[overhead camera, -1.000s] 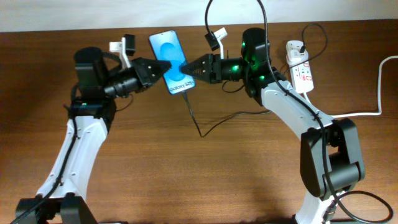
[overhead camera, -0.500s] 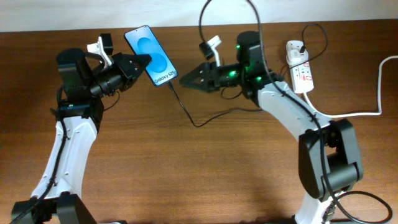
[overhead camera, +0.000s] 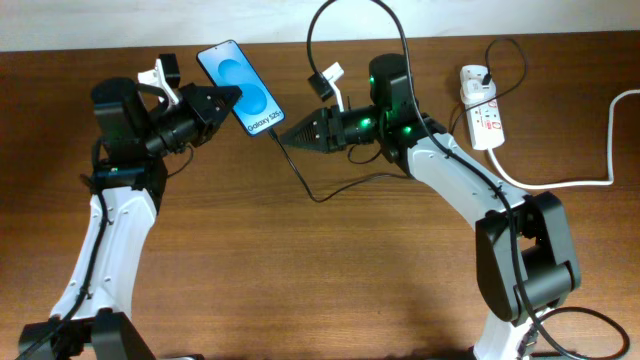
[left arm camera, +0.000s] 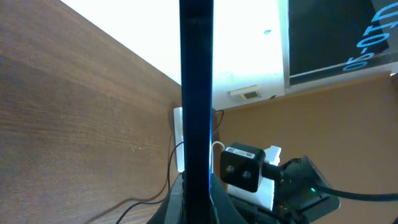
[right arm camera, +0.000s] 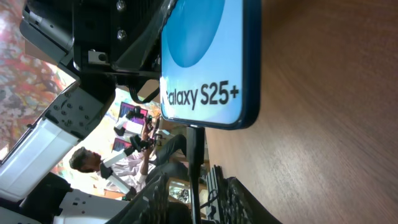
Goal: Plug charger to phone and switch on socket
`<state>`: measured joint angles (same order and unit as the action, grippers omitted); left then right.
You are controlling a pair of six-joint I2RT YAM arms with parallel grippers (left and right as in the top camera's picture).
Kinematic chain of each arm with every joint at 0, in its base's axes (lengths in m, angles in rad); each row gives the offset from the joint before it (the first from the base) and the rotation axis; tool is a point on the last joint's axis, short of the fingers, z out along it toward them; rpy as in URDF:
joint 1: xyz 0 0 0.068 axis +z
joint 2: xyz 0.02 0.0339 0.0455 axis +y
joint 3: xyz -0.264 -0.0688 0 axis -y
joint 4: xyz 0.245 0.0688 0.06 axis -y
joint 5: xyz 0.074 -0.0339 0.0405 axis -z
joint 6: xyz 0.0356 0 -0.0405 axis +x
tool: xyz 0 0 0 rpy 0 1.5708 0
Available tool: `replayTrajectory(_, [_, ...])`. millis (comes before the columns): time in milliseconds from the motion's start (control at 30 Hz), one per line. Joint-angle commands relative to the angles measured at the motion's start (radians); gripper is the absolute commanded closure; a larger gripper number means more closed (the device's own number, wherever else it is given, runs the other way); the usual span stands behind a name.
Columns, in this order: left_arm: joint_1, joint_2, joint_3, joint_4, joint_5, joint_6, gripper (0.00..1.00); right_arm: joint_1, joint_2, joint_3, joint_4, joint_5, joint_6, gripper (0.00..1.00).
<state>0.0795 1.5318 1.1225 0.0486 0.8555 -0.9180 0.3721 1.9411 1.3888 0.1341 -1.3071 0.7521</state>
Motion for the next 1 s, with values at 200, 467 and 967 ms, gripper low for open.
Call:
replayTrajectory(200, [-0.032, -0.003, 0.004, 0.010, -0.019, -0.009, 1.00, 0.021, -0.019, 0.012, 0.003, -0.017, -0.011, 0.75])
replayTrajectory(467, [-0.032, -0.003, 0.004, -0.016, -0.019, -0.008, 1.00, 0.021, -0.019, 0.012, 0.004, -0.018, -0.011, 0.96])
replayTrajectory(967, [-0.086, -0.003, 0.004, -0.089, 0.047, 0.045, 1.00, 0.021, -0.019, 0.012, 0.088, 0.037, 0.072, 0.96])
